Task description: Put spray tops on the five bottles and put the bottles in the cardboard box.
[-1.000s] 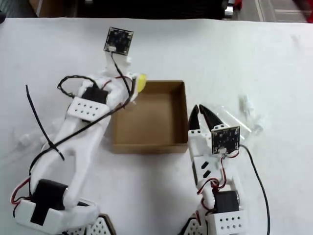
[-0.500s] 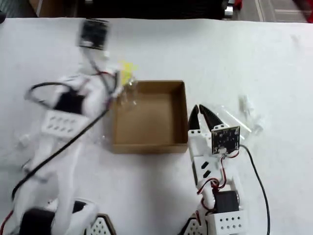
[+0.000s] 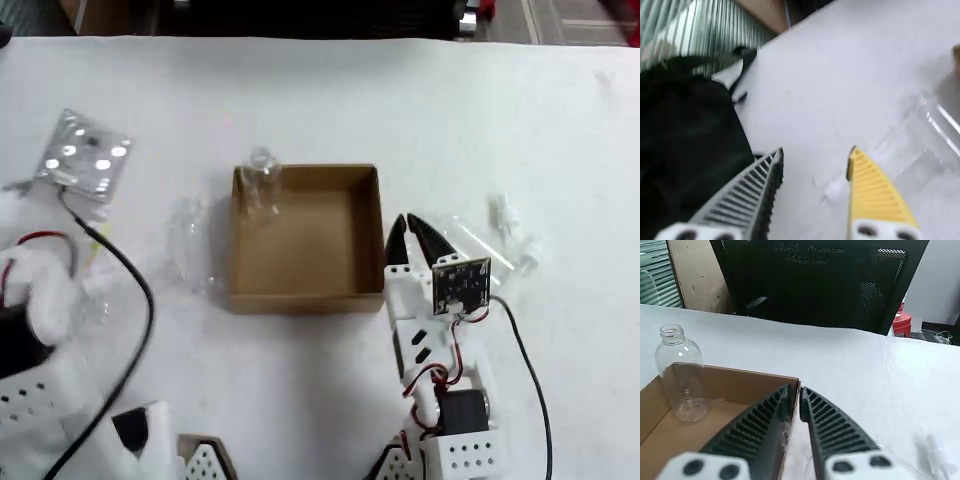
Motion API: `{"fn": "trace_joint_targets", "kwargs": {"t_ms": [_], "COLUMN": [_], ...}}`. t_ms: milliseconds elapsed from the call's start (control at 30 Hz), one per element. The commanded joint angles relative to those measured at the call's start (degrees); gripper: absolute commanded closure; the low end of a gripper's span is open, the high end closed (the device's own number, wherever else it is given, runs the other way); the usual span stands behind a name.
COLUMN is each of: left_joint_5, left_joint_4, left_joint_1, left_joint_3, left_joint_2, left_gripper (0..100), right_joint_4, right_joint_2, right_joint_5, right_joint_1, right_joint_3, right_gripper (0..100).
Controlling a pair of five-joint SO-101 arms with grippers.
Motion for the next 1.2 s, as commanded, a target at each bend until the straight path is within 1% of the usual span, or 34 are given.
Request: {"fn": "trace_joint_targets", "kwargs": {"t_ms": [0,67,133,233,300,367,433,500,567,600,700,767,833,900,1000,1067,1167], "left_joint_5": [-9.6,-17.7,-24.2,-29.1,-32.5,-34.3,-32.2,-30.2,-29.3,-29.3,-30.2,-34.6,-38.3,-38.8,-39.0,-39.3,-42.8], "left_joint_4": [-0.1,-3.7,-10.5,-20.2,-25.6,-30.5,-35.4,-38.8,-37.2,-34.2,-18.9,-8.6,-2.2,-0.4,-0.2,0.1,0.1], "left_joint_1": [-14.0,-17.2,-18.2,-17.9,-17.4,-16.9,-16.7,-16.0,-15.8,-15.8,-15.7,-15.4,-14.7,-14.8,-14.9,-14.9,-14.7], "left_joint_3": [5.5,9.6,15.1,24.4,29.4,32.4,32.6,30.2,23.7,19.3,4.3,-4.8,-12.7,-18.6,-24.9,-27.3,-28.9], "left_joint_2": [-1.1,-1.0,-1.0,-1.0,-0.9,-0.7,1.7,7.3,15.2,19.6,33.5,42.1,49.2,55.1,62.4,66.1,70.3], "left_gripper": [83,81,80,76,75,75,75,76,77,77,77,77,77,77,77,77,77], "right_joint_4": [-1.1,-1.0,-0.9,0.3,0.3,1.0,1.6,2.5,3.5,3.5,3.5,3.6,3.6,3.6,3.6,3.9,3.9], "right_joint_2": [-0.4,0.0,0.0,-0.3,-0.1,0.0,0.0,0.0,0.0,0.0,0.0,0.0,0.0,0.0,0.0,0.0,0.0], "right_joint_5": [0.8,0.8,0.8,1.1,4.2,7.6,9.6,10.4,10.4,10.4,10.4,10.4,10.4,10.4,10.4,10.4,10.4], "right_joint_1": [-0.8,-2.3,-3.5,-3.8,-4.0,-4.0,-4.5,-6.0,-7.3,-7.6,-7.6,-7.6,-7.6,-7.6,-7.6,-7.6,-7.6], "right_joint_3": [0.5,0.5,0.5,0.5,0.5,0.5,0.5,0.5,0.5,0.5,0.5,0.5,0.5,0.5,0.5,0.5,0.5], "right_gripper": [97.8,97.8,97.8,97.8,97.8,97.9,97.9,97.8,97.8,97.8,97.8,97.8,97.8,97.8,97.8,97.8,97.8]}}
